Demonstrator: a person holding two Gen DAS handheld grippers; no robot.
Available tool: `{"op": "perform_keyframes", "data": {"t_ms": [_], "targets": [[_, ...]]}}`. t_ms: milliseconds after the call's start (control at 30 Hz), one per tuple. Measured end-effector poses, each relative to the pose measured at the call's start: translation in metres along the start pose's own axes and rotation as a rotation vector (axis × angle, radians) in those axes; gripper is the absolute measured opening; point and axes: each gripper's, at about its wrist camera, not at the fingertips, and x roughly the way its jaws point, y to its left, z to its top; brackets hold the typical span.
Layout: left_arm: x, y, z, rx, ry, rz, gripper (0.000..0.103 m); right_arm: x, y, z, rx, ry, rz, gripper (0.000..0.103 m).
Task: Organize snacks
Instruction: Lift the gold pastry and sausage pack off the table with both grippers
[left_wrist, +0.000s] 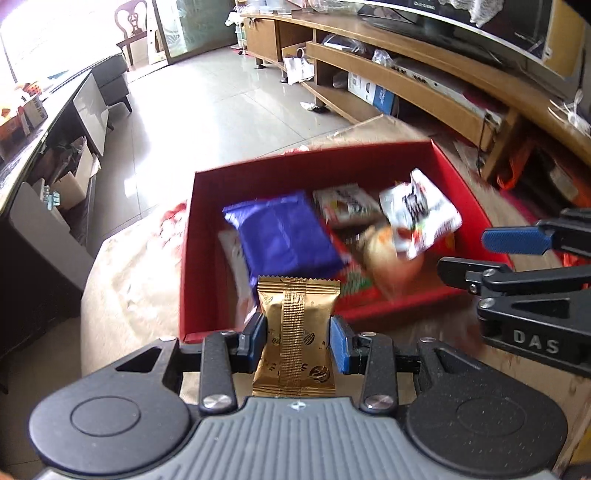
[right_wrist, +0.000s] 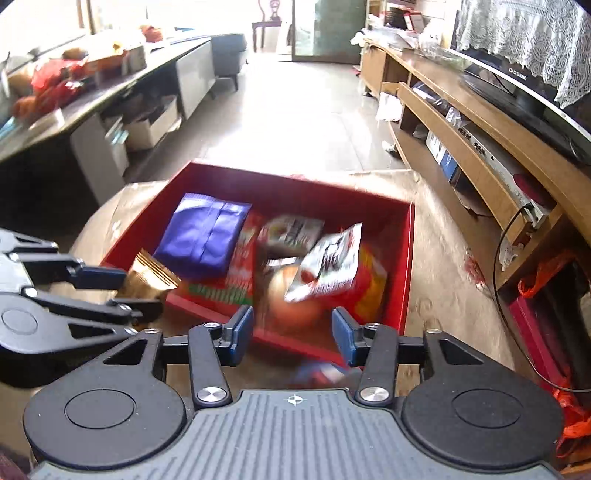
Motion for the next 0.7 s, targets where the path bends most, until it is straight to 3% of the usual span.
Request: {"op": "perform_keyframes", "data": {"t_ms": [100,167,200,367,500,600,633,700], "targets": [[0.003,-0.004,0.002,0.005,0.015,-0.038,0.034,0.006,-0.008,-0.003,-0.017,0.059,-0.002,0.057],[0.004,-0.008,-0.002,0.031,0.02,-0.05,0.034,0.002,-0.011,-0.022,-0.082,0.094,-0.024,0.078],[0.004,-0.008,-0.005,0.037,0.024,-0.054,0.034,0.0,-0.014,-0.033,-0.089,0.112,-0.046,0.081],[0.007,-0.007,-0.015,0.008,0.073,-0.099,0.033,0.01,-0.041,-0.076,0.133,0.232,-0.049,0.082],[0.006,-0.012,-0.019,0.01,0.076,-0.106,0.033,0.038,-0.03,-0.082,0.25,0.302,-0.078,0.085],[0.01,-0.012,-0.024,0.007,0.088,-0.119,0.033,0.051,-0.031,-0.085,0.352,0.304,-0.027,0.087],[0.013,-0.011,-0.025,-0.007,0.1,-0.121,0.033,0.054,-0.03,-0.085,0.366,0.299,-0.025,0.093],[0.023,-0.01,-0.025,-0.032,0.128,-0.116,0.036,0.058,-0.024,-0.086,0.334,0.292,-0.048,0.097]]}}
